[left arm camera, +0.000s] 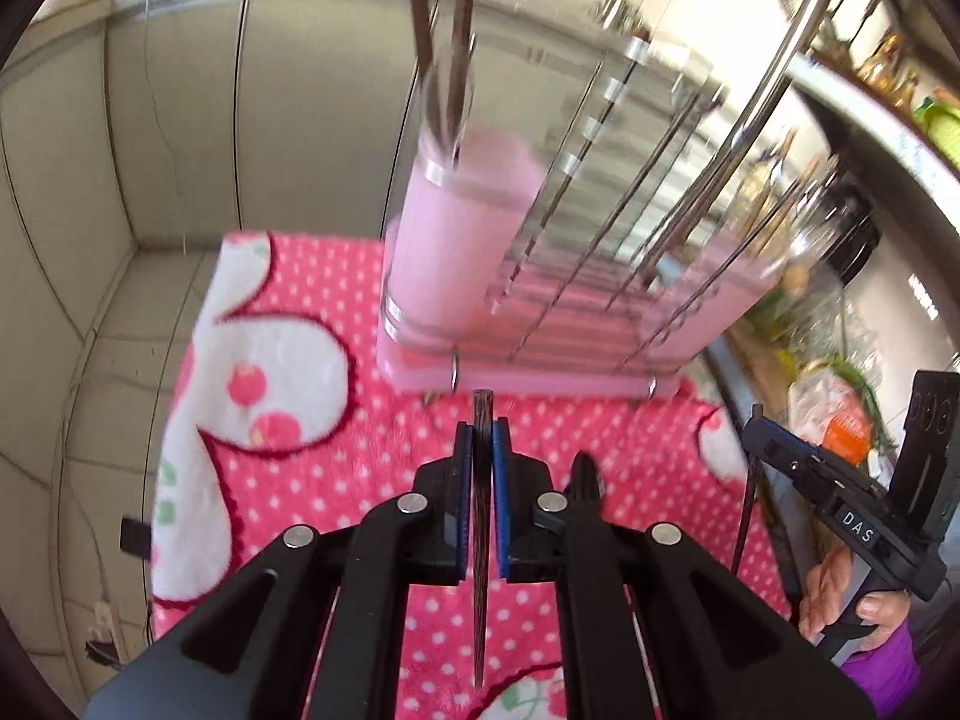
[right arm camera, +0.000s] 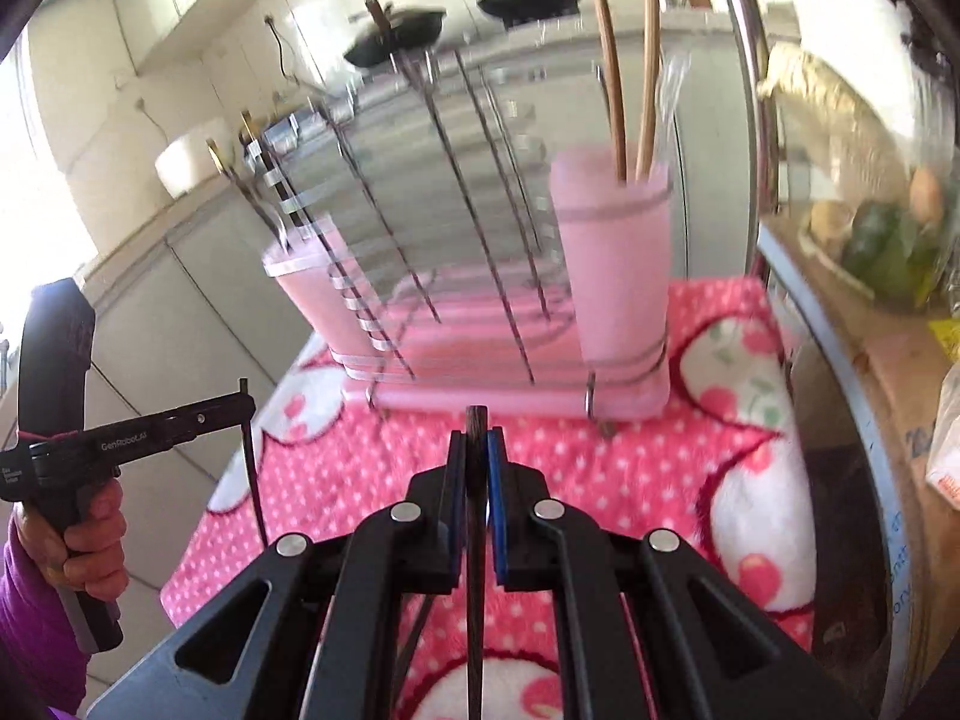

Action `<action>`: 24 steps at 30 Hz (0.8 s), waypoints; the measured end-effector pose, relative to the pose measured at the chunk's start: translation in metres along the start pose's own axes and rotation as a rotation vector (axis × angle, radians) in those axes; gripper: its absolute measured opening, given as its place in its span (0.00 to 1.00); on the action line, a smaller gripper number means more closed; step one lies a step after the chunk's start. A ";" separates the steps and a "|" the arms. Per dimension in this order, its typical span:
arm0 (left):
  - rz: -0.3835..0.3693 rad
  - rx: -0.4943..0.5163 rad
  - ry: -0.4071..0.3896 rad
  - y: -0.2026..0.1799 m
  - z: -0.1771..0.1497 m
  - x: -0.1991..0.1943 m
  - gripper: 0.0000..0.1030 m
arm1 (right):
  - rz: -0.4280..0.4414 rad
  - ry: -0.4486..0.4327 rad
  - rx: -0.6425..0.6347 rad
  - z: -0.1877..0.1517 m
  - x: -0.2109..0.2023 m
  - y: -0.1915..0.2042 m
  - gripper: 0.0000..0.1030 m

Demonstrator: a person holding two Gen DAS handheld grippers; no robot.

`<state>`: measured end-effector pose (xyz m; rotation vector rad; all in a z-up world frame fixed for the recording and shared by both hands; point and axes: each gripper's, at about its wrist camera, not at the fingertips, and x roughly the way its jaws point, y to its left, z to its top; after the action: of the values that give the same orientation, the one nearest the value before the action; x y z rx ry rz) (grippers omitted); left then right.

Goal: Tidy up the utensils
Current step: 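Lift both black utensils and carry them above the pink cup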

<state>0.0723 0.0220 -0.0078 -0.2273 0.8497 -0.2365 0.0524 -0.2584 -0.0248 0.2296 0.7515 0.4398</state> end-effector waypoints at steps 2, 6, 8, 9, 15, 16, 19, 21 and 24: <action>-0.004 0.002 -0.080 -0.005 0.012 -0.019 0.06 | 0.006 -0.079 0.002 0.012 -0.018 0.002 0.06; -0.013 0.000 -0.246 -0.014 0.039 -0.061 0.06 | 0.015 -0.241 -0.003 0.040 -0.053 0.012 0.06; -0.024 -0.006 -0.332 -0.018 0.056 -0.082 0.06 | 0.023 -0.322 0.002 0.055 -0.069 0.015 0.06; -0.032 -0.007 -0.371 -0.020 0.064 -0.092 0.06 | 0.028 -0.355 0.005 0.062 -0.076 0.015 0.06; 0.002 0.037 -0.585 -0.042 0.100 -0.138 0.06 | 0.005 -0.560 -0.016 0.109 -0.108 0.023 0.06; 0.022 0.049 -0.611 -0.044 0.104 -0.142 0.06 | -0.005 -0.592 -0.019 0.115 -0.110 0.023 0.06; 0.048 0.058 -0.644 -0.045 0.115 -0.140 0.06 | -0.038 -0.663 -0.032 0.133 -0.111 0.021 0.06; 0.058 0.059 -0.648 -0.043 0.121 -0.136 0.06 | -0.060 -0.694 -0.037 0.142 -0.106 0.018 0.06; 0.068 0.062 -0.646 -0.037 0.125 -0.126 0.06 | -0.082 -0.719 -0.052 0.151 -0.092 0.013 0.06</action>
<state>0.0834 0.0366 0.1724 -0.1987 0.2085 -0.1118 0.0953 -0.2961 0.1430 0.2834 0.0440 0.2670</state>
